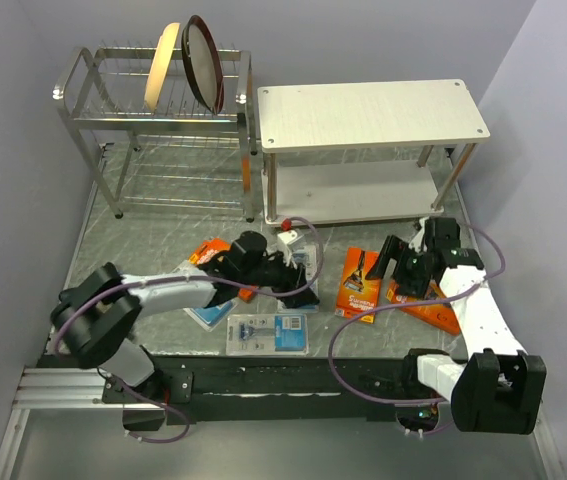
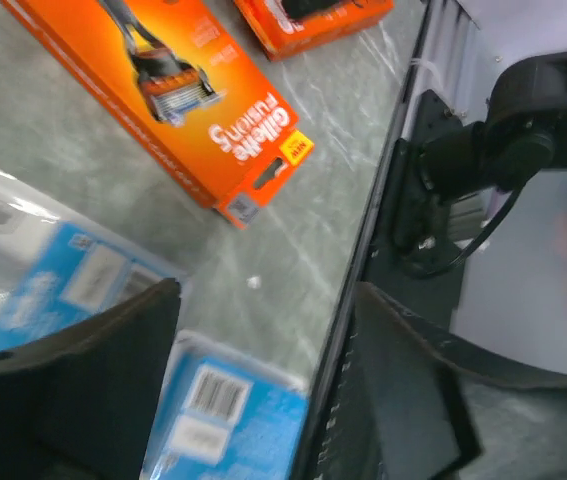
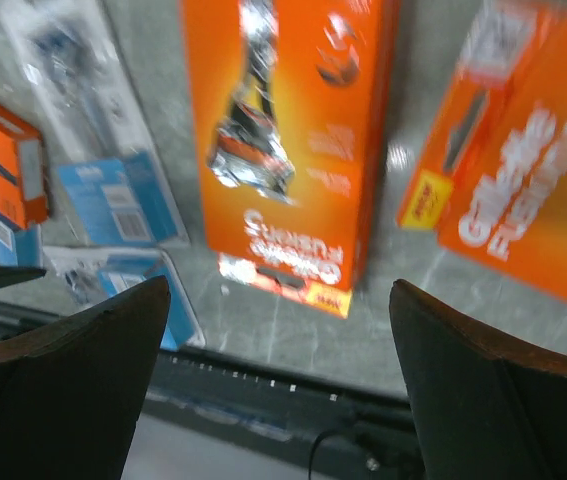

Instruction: Place and organize the shaving razors onto the shelf

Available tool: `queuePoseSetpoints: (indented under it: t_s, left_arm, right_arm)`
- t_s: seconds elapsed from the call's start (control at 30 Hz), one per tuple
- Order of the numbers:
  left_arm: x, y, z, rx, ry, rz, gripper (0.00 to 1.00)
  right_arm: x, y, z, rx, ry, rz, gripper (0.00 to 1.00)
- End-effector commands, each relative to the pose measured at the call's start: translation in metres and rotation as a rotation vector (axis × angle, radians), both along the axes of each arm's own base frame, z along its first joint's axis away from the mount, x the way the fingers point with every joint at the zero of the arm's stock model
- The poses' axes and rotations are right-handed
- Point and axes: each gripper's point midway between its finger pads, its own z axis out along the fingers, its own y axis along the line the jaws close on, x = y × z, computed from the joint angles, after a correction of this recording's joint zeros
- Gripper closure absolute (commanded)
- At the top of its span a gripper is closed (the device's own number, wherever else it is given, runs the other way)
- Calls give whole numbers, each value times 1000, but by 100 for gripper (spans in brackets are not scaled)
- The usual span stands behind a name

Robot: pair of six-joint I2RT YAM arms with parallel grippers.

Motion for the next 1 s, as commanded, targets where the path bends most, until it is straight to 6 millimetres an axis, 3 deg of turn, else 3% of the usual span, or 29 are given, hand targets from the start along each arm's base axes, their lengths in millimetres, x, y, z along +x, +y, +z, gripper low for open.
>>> queuePoseSetpoints:
  t_s: [0.0, 0.13, 0.23, 0.43, 0.63, 0.83, 0.97]
  left_arm:
    - [-1, -49, 5, -83, 114, 4, 32]
    - [-5, -65, -38, -28, 321, -13, 38]
    - [-6, -69, -55, -31, 395, 3, 38]
    - [-4, -77, -74, -5, 464, 6, 40]
    - [-2, -88, -89, 5, 519, -15, 50]
    - [-1, -90, -97, 10, 552, -18, 77]
    - [14, -87, -92, -1, 547, 14, 94]
  right_arm:
    - [-14, 5, -7, 112, 57, -96, 3]
    - [-14, 5, -6, 142, 36, -112, 4]
    - [-16, 5, -7, 144, 24, -108, 4]
    - [-18, 8, -6, 163, 16, -101, 4]
    - [-16, 6, -9, 169, 19, -121, 4]
    - [-18, 3, -13, 173, 28, -143, 4]
    - [-18, 2, -19, 170, 43, -143, 4]
